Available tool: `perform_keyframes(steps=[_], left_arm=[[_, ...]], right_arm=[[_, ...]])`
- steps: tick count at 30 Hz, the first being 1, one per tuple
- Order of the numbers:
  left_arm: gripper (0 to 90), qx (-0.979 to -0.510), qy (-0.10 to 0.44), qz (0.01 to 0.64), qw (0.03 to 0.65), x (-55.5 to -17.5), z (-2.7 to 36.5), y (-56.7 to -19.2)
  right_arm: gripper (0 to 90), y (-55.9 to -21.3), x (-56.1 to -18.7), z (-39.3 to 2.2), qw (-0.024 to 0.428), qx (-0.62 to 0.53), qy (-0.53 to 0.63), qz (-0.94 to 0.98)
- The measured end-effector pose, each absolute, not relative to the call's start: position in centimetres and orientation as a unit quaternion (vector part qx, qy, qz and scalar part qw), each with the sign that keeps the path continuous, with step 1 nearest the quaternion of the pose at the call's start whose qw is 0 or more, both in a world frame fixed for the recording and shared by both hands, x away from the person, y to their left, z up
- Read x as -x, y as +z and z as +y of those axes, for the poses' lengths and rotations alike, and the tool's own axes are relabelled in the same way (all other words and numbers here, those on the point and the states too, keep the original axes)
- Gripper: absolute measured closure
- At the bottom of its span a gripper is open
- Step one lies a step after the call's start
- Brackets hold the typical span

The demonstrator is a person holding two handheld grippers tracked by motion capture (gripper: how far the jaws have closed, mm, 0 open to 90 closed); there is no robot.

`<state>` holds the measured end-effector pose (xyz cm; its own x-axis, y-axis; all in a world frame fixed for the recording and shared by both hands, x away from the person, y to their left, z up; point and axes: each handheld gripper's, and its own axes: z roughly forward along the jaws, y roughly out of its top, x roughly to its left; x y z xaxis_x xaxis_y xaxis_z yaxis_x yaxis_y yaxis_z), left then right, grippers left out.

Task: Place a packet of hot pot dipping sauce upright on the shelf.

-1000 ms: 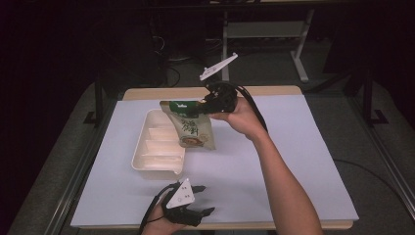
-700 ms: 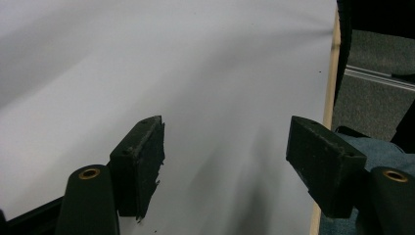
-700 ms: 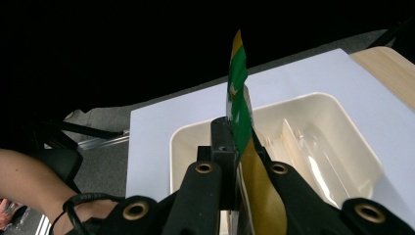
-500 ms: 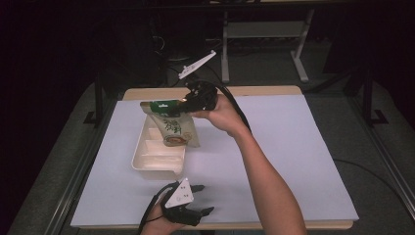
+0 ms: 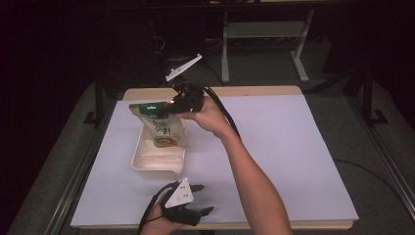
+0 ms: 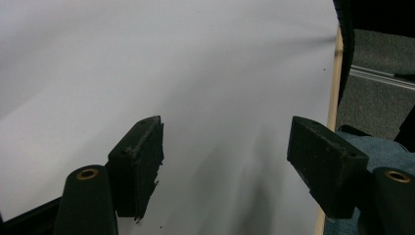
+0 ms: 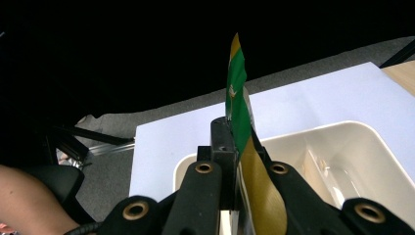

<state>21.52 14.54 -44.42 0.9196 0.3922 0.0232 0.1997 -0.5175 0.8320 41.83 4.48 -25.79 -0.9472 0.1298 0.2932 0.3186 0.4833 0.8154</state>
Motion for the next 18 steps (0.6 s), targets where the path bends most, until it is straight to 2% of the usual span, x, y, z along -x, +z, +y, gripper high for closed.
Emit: perform_keyframes(steps=[18], left_arm=[[28.8,-0.865,0.103,0.173,0.459,-21.6,14.6,-44.6]], right_arm=[[89.3,-28.0,-43.0,7.1,0.113,0.139,-0.490,-0.853]])
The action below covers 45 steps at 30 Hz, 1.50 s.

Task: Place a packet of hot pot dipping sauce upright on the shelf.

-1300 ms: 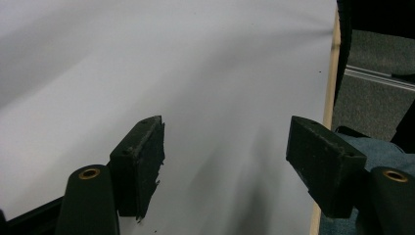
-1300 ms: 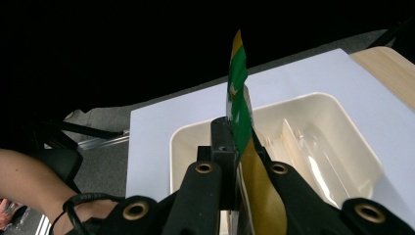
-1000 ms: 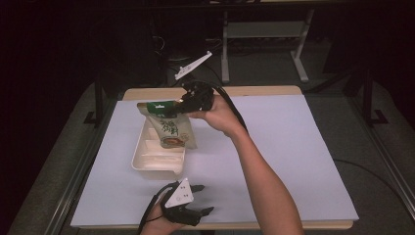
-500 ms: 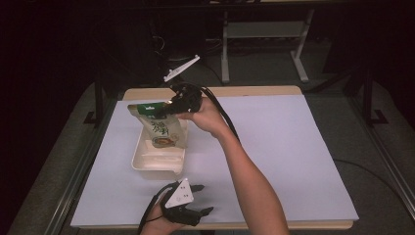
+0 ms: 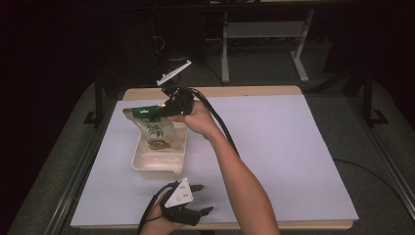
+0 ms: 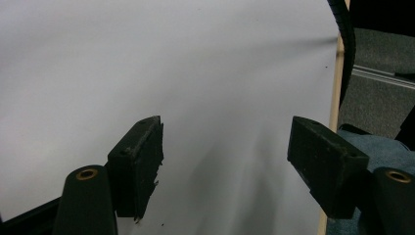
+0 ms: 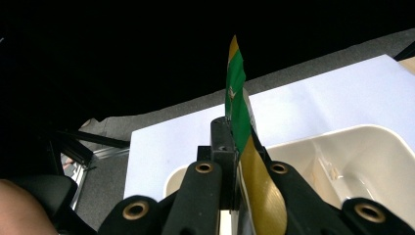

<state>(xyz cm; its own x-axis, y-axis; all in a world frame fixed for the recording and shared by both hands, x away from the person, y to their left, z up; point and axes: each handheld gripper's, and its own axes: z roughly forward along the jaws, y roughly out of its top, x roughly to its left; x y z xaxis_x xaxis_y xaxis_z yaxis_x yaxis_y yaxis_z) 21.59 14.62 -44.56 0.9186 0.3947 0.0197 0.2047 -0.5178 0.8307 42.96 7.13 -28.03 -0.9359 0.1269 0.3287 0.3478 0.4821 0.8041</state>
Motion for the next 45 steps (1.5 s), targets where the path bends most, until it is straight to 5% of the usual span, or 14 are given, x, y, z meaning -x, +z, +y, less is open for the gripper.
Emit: perform_keyframes(steps=[45], left_arm=[[28.7,-0.864,0.103,0.178,0.460,-21.8,14.8,-44.6]], right_arm=[[89.0,-32.7,-44.1,8.0,0.133,0.168,-0.487,-0.847]])
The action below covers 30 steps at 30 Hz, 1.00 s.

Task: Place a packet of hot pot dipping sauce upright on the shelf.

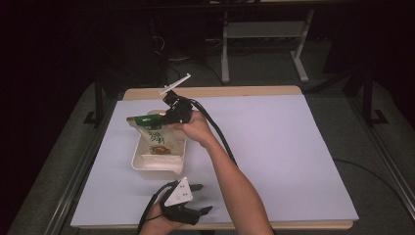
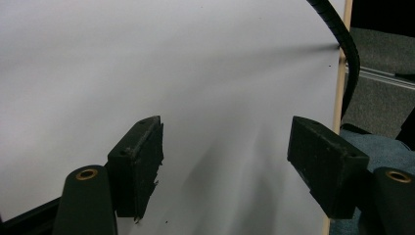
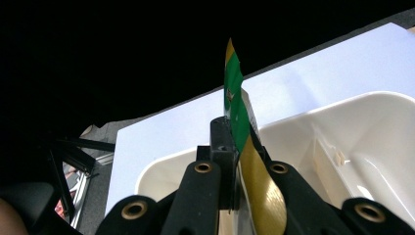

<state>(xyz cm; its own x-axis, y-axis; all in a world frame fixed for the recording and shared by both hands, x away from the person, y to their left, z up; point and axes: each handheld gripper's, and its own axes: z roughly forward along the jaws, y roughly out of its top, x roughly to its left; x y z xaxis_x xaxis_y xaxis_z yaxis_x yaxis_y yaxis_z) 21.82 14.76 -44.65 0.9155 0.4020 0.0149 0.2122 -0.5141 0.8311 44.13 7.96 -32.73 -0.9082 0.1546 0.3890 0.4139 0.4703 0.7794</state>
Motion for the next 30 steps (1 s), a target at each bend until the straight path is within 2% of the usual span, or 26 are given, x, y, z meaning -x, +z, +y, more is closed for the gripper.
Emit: perform_keyframes(steps=[30], left_arm=[[28.7,-0.868,0.105,0.177,0.451,-21.9,14.7,-44.8]], right_arm=[[85.7,-33.3,-44.0,5.4,0.123,0.183,-0.462,-0.859]])
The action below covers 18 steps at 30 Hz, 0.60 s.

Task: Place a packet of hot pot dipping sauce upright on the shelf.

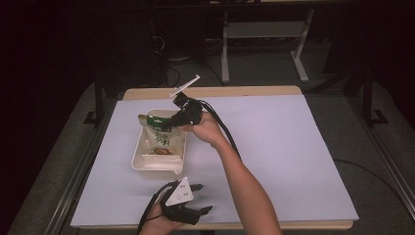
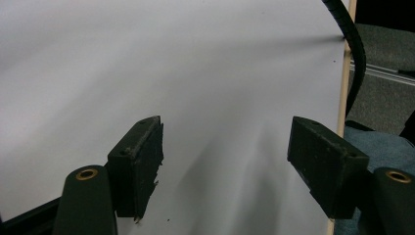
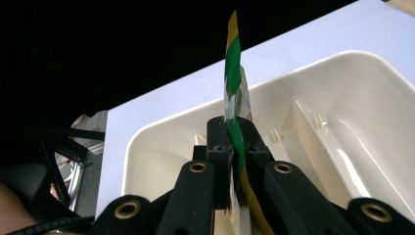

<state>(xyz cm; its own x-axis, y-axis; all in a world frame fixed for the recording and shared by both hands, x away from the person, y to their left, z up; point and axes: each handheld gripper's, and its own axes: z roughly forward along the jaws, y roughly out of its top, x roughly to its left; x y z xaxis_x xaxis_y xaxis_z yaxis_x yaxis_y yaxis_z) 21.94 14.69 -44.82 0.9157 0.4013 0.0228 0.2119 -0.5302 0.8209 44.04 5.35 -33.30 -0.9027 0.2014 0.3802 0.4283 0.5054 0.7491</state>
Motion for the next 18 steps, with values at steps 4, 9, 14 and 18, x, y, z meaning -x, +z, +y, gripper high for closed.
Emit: perform_keyframes(steps=[4,9,14,18], left_arm=[[28.6,-0.869,0.106,0.176,0.451,-22.0,14.7,-44.8],[28.2,-0.869,0.107,0.178,0.449,-22.0,14.7,-44.9],[27.7,-0.869,0.107,0.180,0.449,-22.0,14.7,-44.9],[27.6,-0.869,0.108,0.179,0.449,-22.0,14.6,-44.9]], right_arm=[[82.8,-33.4,-44.0,4.9,0.120,0.186,-0.458,-0.861],[76.2,-33.5,-43.7,4.5,0.114,0.191,-0.452,-0.864],[67.2,-33.4,-43.5,4.0,0.110,0.198,-0.451,-0.863],[58.2,-33.4,-43.5,3.4,0.107,0.202,-0.452,-0.862]])
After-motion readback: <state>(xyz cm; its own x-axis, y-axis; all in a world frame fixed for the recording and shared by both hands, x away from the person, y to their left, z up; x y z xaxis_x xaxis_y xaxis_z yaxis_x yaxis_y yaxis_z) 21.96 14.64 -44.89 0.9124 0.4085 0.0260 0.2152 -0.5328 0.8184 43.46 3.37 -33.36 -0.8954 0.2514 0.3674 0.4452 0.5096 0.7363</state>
